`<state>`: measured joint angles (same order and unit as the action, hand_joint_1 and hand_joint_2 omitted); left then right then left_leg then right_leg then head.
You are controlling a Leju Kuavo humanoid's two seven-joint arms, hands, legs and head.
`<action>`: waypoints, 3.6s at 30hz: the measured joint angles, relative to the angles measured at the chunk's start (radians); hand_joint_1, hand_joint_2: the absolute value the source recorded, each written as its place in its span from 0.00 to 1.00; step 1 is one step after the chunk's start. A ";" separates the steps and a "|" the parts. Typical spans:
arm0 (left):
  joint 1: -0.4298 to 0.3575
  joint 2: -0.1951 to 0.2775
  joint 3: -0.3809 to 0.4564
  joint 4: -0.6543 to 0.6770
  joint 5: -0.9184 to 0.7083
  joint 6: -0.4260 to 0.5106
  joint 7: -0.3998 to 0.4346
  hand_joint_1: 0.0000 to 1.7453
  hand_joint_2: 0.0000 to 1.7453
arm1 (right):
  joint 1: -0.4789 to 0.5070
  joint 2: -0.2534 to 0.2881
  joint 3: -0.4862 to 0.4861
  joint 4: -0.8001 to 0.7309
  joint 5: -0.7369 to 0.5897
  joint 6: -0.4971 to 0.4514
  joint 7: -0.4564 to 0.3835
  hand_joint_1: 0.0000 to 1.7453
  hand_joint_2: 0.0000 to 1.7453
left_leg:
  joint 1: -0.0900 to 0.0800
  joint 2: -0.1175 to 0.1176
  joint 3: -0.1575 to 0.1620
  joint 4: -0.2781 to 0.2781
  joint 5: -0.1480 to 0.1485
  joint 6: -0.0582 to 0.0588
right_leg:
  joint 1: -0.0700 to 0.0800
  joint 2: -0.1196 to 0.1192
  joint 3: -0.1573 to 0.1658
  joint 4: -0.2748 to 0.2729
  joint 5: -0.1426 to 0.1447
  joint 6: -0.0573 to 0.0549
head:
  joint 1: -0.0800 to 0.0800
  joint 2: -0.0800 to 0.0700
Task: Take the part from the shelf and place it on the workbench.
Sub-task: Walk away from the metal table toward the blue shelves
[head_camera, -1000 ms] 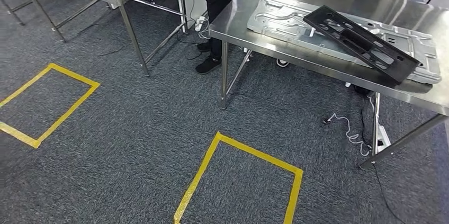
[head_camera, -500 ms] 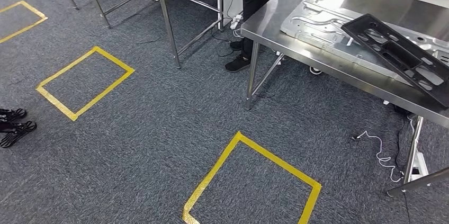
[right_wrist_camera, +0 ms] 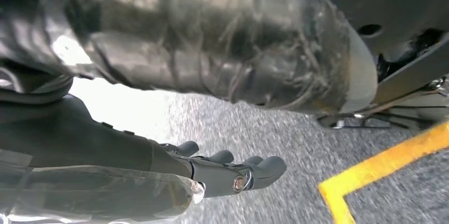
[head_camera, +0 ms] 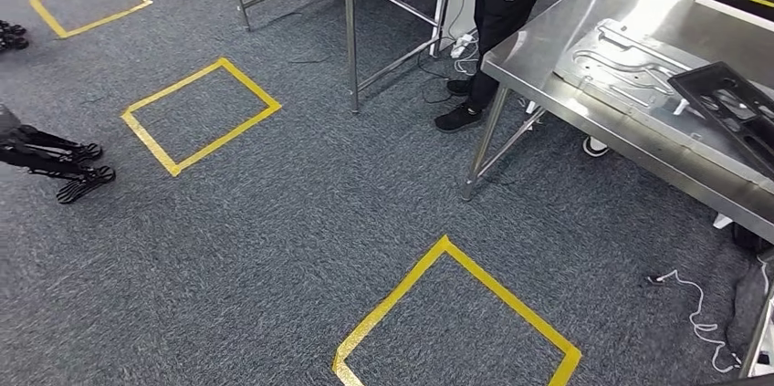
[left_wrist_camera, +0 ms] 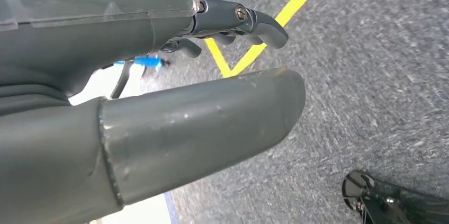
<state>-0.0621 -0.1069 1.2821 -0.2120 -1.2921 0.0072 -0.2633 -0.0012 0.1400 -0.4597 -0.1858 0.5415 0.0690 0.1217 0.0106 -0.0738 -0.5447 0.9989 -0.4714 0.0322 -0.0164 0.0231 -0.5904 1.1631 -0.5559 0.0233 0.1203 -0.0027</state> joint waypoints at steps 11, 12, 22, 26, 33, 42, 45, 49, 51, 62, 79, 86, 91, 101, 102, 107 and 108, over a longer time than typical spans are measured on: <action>-0.006 -0.003 0.000 0.000 -0.002 -0.005 -0.001 0.00 0.00 | 0.002 -0.001 -0.001 0.000 0.001 0.005 0.002 0.00 0.00 | 0.004 0.060 -0.141 0.264 -0.130 -0.056 | -0.001 -0.043 0.064 -0.155 0.047 -0.048 | -0.001 0.000; -0.006 -0.003 0.000 0.000 -0.002 -0.006 -0.001 0.00 0.00 | 0.002 -0.001 -0.001 0.000 0.001 0.006 0.002 0.00 0.00 | 0.005 0.064 -0.157 0.297 -0.138 -0.059 | 0.000 -0.058 0.065 -0.154 0.045 -0.049 | -0.001 0.000; 0.000 -0.002 0.000 0.000 -0.002 -0.006 -0.002 0.00 0.00 | -0.013 -0.001 -0.001 0.000 0.004 0.009 0.002 0.00 0.00 | -0.003 0.100 -0.008 0.002 -0.001 -0.015 | 0.006 -0.127 0.089 -0.140 0.011 -0.009 | 0.000 0.000; -0.003 -0.002 0.000 0.000 -0.002 -0.006 -0.001 0.00 0.00 | -0.009 -0.001 -0.001 0.000 0.010 0.010 0.003 0.00 0.00 | -0.001 0.062 -0.005 -0.006 0.007 0.001 | 0.002 -0.034 -0.013 0.074 -0.100 -0.001 | 0.000 0.000; -0.004 -0.002 0.000 0.000 -0.002 -0.006 -0.001 0.00 0.00 | -0.004 -0.001 -0.002 0.001 0.014 0.011 0.003 0.00 0.00 | -0.002 -0.031 -0.012 0.012 0.001 -0.012 | -0.001 0.053 0.046 -0.120 0.042 -0.013 | 0.000 0.000; -0.006 -0.001 0.000 0.000 -0.003 -0.006 -0.001 0.00 0.00 | -0.004 -0.001 -0.003 0.001 0.017 0.015 0.002 0.00 0.00 | 0.004 0.059 -0.150 0.268 -0.123 -0.055 | 0.005 -0.050 0.067 -0.161 0.049 -0.054 | -0.001 0.000; -0.002 0.000 0.001 0.000 -0.003 -0.006 -0.001 0.00 0.00 | -0.004 -0.001 -0.004 0.000 0.017 0.015 0.002 0.00 0.00 | 0.011 0.077 -0.123 0.219 -0.070 -0.061 | 0.005 -0.091 0.073 -0.159 0.041 -0.048 | -0.001 0.000; -0.004 0.000 0.001 0.000 -0.004 -0.006 -0.001 0.00 0.00 | -0.006 -0.001 -0.005 0.000 0.017 0.016 0.002 0.00 0.00 | 0.005 0.130 -0.017 0.015 0.002 -0.048 | 0.011 -0.129 0.088 -0.155 0.025 -0.026 | -0.001 0.000; -0.002 0.000 0.001 0.000 -0.004 -0.006 -0.001 0.00 0.00 | -0.013 -0.001 -0.005 0.000 0.017 0.017 0.001 0.00 0.00 | 0.001 0.112 -0.020 0.014 0.005 -0.034 | 0.010 -0.142 0.092 -0.158 0.024 -0.014 | -0.001 0.000; -0.003 -0.002 0.001 0.000 -0.004 -0.006 -0.001 0.00 0.00 | -0.005 -0.003 -0.007 0.000 0.018 0.017 0.002 0.00 0.00 | -0.009 -0.015 -0.012 0.002 0.016 -0.001 | 0.019 0.030 0.008 -0.051 0.032 -0.035 | -0.001 0.000; -0.002 -0.006 0.001 0.001 -0.004 -0.006 0.003 0.00 0.00 | -0.002 -0.006 -0.009 0.000 0.020 0.017 0.002 0.00 0.00 | 0.023 0.128 -0.023 0.025 0.009 -0.070 | 0.005 -0.126 0.085 -0.161 0.036 -0.020 | 0.000 0.000; -0.003 -0.004 0.002 0.001 -0.004 -0.006 0.003 0.00 0.00 | -0.012 -0.003 -0.009 0.000 0.022 0.019 0.002 0.00 0.00 | 0.013 0.072 -0.024 0.013 0.014 -0.014 | -0.007 -0.046 0.024 -0.003 -0.071 0.003 | 0.000 0.000; -0.004 -0.004 0.002 0.001 -0.005 -0.006 0.004 0.00 0.00 | -0.007 -0.003 -0.009 0.000 0.024 0.019 0.003 0.00 0.00 | -0.001 0.003 -0.020 0.014 0.013 -0.007 | 0.007 -0.011 -0.039 0.064 -0.028 -0.025 | 0.000 0.000; -0.004 -0.003 0.002 0.001 -0.012 -0.005 0.001 0.00 0.00 | -0.009 0.004 -0.010 0.000 0.036 0.023 0.003 0.00 0.00 | -0.007 0.022 -0.083 0.129 -0.059 -0.041 | 0.015 -0.017 0.058 -0.177 0.082 -0.069 | -0.001 0.000; -0.005 -0.002 0.002 0.001 -0.013 -0.006 0.000 0.00 0.00 | -0.007 0.005 -0.010 0.000 0.036 0.023 0.003 0.00 0.00 | -0.005 0.043 -0.114 0.193 -0.092 -0.044 | 0.017 -0.032 0.058 -0.177 0.081 -0.072 | -0.002 0.000; -0.001 0.005 0.002 0.001 -0.014 -0.007 0.000 0.00 0.00 | -0.008 0.010 -0.010 0.001 0.037 0.026 0.001 0.00 0.00 | 0.009 0.093 -0.083 0.154 -0.040 -0.065 | 0.013 -0.103 0.059 -0.161 0.065 -0.062 | -0.002 0.000; -0.001 0.006 0.002 0.001 -0.015 -0.007 0.000 0.00 0.00 | -0.008 0.011 -0.010 0.001 0.037 0.026 0.001 0.00 0.00 | 0.009 0.115 -0.046 0.088 -0.015 -0.064 | 0.014 -0.114 0.059 -0.154 0.059 -0.056 | -0.002 0.000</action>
<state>-0.0627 -0.1014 1.2837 -0.2110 -1.3067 0.0006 -0.2632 -0.0092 0.1508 -0.4693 -0.1850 0.5790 0.0955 0.1227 0.0192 0.0414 -0.5910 1.0867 -0.4867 -0.0316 -0.0023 -0.0909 -0.5309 1.0088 -0.4972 -0.0325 0.1186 -0.0027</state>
